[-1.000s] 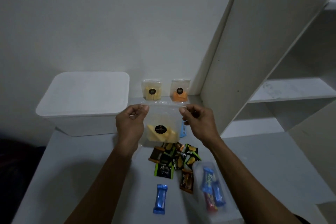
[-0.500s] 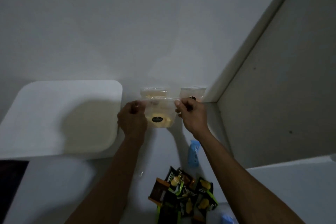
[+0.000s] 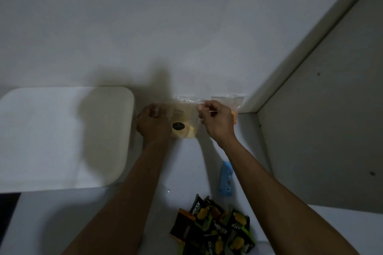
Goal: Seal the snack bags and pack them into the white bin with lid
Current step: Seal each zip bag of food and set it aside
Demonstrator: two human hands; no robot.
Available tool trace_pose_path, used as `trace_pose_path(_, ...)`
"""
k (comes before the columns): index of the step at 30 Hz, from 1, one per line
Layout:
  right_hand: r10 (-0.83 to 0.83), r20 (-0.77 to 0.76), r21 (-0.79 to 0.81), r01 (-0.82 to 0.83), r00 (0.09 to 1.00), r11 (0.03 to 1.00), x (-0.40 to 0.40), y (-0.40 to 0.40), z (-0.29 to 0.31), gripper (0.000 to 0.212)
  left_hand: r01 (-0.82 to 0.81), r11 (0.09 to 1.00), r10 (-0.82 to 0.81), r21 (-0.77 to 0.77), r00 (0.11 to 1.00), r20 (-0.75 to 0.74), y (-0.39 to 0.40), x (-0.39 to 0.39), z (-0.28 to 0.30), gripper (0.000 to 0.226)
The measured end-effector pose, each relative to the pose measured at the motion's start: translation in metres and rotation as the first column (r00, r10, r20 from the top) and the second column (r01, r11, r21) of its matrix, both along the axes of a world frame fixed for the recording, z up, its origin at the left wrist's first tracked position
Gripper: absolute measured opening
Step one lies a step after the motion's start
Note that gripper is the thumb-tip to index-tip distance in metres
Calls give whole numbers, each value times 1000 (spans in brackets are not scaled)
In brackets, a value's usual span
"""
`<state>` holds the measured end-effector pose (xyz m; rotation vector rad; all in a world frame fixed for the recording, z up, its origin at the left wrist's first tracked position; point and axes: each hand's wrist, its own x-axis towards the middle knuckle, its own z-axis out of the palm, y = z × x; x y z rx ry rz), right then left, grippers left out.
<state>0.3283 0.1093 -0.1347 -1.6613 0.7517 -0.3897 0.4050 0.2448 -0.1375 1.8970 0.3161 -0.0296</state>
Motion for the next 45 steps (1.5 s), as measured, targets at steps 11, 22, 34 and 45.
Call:
trace_pose_path(11,-100,-109,10,102,989,995,-39,22,3,34,113,992,-112,60,993,-29,18,-66,33,43)
trace_pose_path(22,-102,-160,3,104,982,995,-146,168,5,21,275,948,-287,160,956,59,194,-162,21,28)
trace_pose_path(34,-28,-401,60,57,915,997,-161,273,-60,57,572,744,-444,344,809,-385,267,-153,-49,61)
trace_pose_path(45,-148,-279,326,239,949,915,-156,287,-76,52,506,842,-406,188,823,-397,262,-162,-60,15)
